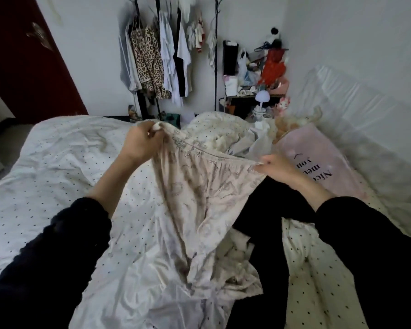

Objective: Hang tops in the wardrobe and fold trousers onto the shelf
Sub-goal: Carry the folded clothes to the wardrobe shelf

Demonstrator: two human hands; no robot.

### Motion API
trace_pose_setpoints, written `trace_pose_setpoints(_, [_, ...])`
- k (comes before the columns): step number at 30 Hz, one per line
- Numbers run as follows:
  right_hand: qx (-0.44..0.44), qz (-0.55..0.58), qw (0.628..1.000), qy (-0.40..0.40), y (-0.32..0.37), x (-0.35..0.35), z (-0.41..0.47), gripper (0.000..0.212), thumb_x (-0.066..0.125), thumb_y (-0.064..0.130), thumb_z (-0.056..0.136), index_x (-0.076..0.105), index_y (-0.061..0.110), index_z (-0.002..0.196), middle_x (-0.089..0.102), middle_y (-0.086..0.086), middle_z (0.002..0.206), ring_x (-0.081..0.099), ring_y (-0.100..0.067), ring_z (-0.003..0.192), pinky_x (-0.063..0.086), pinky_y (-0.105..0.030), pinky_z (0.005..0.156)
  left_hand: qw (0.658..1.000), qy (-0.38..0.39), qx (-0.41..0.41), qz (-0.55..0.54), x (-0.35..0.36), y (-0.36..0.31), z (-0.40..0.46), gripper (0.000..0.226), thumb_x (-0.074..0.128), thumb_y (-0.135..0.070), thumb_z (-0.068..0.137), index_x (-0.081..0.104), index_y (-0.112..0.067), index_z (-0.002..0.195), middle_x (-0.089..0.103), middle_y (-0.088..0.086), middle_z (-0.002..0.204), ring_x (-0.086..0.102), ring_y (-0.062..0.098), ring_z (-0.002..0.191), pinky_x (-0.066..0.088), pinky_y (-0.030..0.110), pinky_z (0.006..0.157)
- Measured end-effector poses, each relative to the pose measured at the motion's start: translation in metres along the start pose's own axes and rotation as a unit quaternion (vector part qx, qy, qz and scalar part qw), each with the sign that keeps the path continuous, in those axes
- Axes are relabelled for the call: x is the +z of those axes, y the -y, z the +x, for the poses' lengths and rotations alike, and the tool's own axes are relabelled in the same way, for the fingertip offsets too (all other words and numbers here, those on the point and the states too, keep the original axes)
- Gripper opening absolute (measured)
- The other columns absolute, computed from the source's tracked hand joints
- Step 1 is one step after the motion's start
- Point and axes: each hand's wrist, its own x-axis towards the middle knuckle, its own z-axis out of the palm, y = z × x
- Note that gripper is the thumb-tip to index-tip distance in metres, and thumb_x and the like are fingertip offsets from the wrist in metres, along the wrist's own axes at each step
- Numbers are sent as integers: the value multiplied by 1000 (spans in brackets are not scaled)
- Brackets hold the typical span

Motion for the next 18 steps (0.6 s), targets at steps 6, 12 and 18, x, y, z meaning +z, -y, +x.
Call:
trace_pose_setpoints(6, [-158,72,982,-68,88,-77,16,29,63,19,90,59,8,117,60,-2,112,57,-16,99,45,-27,85,996,-80,32,-2,-60,-31,56,20,48,-13,95,52,-3,78,46,10,63,47,26,67,33,29,56])
trace_pose_setpoints(12, [-277,122,928,-218,199,-183,20,19,66,22,87,58,5,85,53,-6,72,47,-10,66,36,-14,59,970,-195,96,-106,-155,-120,110,36,46,-8,93,39,-17,59,35,0,57,30,11,51,26,13,40])
trace_pose_setpoints(18, [-358,191,855,-324,278,-266,4,48,71,22,84,31,19,57,25,4,59,22,-9,52,16,-18,42,932,-317,167,-52,-230,-197,131,19,47,-15,90,55,-5,76,46,6,64,39,18,59,31,26,52])
